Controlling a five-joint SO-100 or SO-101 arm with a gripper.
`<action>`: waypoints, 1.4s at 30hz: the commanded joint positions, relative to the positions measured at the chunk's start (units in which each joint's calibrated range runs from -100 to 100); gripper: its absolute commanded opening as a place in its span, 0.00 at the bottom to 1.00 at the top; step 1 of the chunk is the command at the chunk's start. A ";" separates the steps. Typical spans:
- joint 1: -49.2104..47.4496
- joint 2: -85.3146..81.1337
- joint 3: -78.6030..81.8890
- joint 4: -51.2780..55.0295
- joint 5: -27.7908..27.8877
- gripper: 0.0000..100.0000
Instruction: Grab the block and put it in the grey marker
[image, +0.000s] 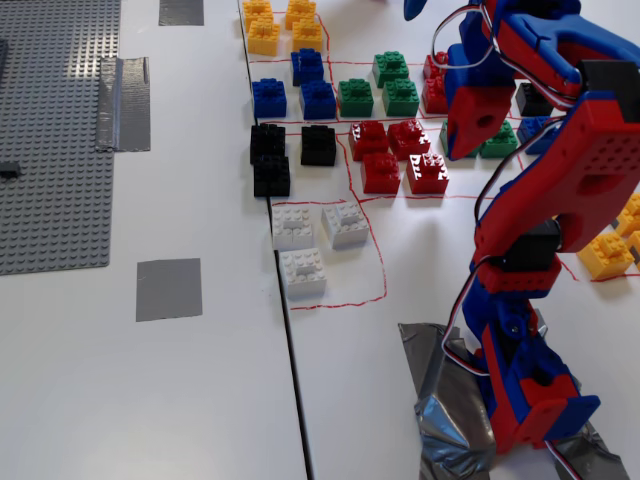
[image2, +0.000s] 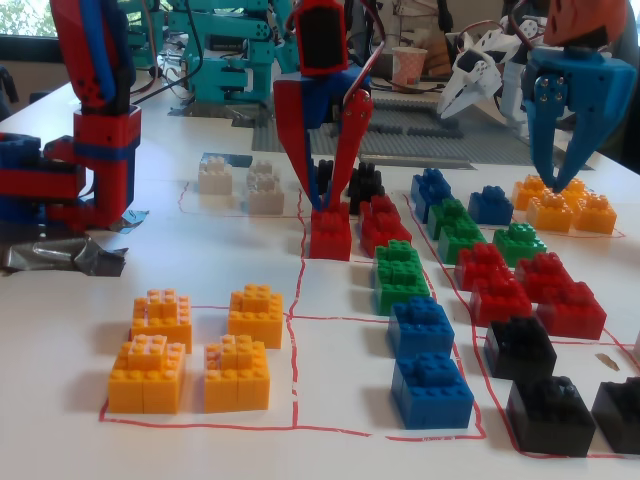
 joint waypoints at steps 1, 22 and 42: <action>0.25 -4.03 -1.45 -0.83 0.05 0.00; 1.62 -5.27 -0.09 -1.73 -1.07 0.15; -0.83 -5.60 6.45 -6.43 -1.47 0.21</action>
